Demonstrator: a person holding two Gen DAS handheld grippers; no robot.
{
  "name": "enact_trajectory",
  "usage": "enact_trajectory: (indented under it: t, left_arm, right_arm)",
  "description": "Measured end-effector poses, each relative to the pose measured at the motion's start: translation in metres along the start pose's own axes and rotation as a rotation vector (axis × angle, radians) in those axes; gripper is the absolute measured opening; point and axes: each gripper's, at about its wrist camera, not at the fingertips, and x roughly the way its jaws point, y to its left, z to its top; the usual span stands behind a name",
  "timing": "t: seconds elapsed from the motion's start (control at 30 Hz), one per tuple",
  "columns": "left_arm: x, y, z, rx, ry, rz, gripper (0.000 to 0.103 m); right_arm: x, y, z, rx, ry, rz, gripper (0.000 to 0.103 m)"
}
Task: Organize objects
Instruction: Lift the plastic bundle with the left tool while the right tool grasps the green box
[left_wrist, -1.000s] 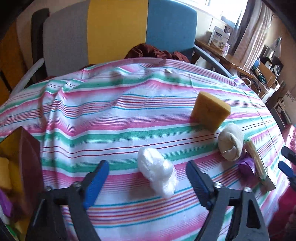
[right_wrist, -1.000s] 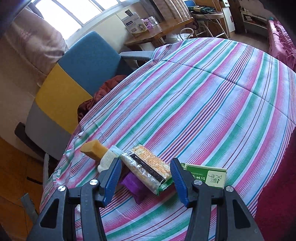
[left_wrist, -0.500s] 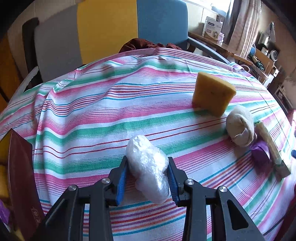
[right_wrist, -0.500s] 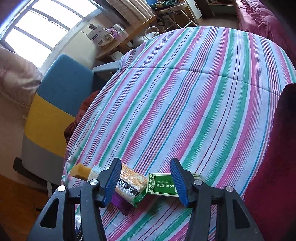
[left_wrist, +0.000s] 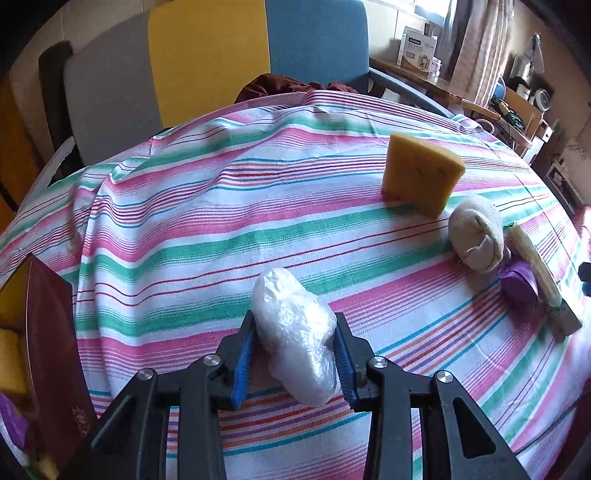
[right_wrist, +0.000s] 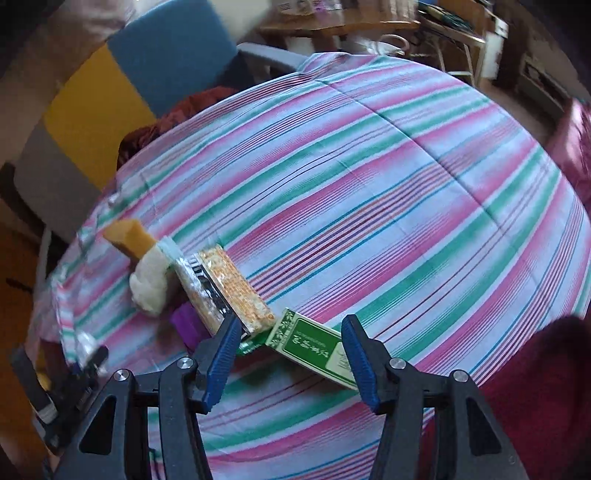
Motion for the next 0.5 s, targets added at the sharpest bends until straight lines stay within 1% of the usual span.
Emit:
enact_trajectory:
  t: [0.07,0.1,0.17,0.23,0.37,0.4,0.43,0.47,0.5]
  left_arm:
    - [-0.001,0.000,-0.002,-0.003,0.005,-0.002,0.039]
    - [-0.002,0.000,-0.003,-0.004,0.007,-0.003,0.039]
    - [-0.004,0.001,-0.005,-0.005,0.014,-0.005,0.039]
    - [-0.006,0.000,-0.007,-0.001,0.021,-0.002,0.039]
    - [-0.012,-0.001,-0.014,0.008,0.028,-0.002,0.039]
    - [-0.014,-0.001,-0.016,0.011,0.027,0.000,0.039]
    - [-0.015,-0.002,-0.018,0.013,0.027,-0.001,0.039]
    - [-0.017,-0.002,-0.021,0.012,0.028,-0.003,0.039]
    - [-0.019,-0.001,-0.023,0.011,0.028,-0.007,0.038]
  right_arm:
    - [0.005,0.007,0.001,-0.137,0.059,-0.045,0.065]
    - [0.009,0.010,0.001,-0.184,0.083,-0.066,0.067]
    - [0.019,0.008,-0.002,-0.248,0.127,-0.095,0.067]
    - [0.030,0.007,-0.004,-0.282,0.167,-0.110,0.067]
    - [0.050,0.009,-0.006,-0.305,0.208,-0.153,0.067]
    - [0.054,0.009,-0.007,-0.303,0.222,-0.162,0.064]
    - [0.056,0.010,-0.008,-0.304,0.231,-0.166,0.054]
    - [0.055,0.010,-0.010,-0.311,0.228,-0.177,0.051]
    - [0.054,0.011,-0.011,-0.320,0.225,-0.185,0.043]
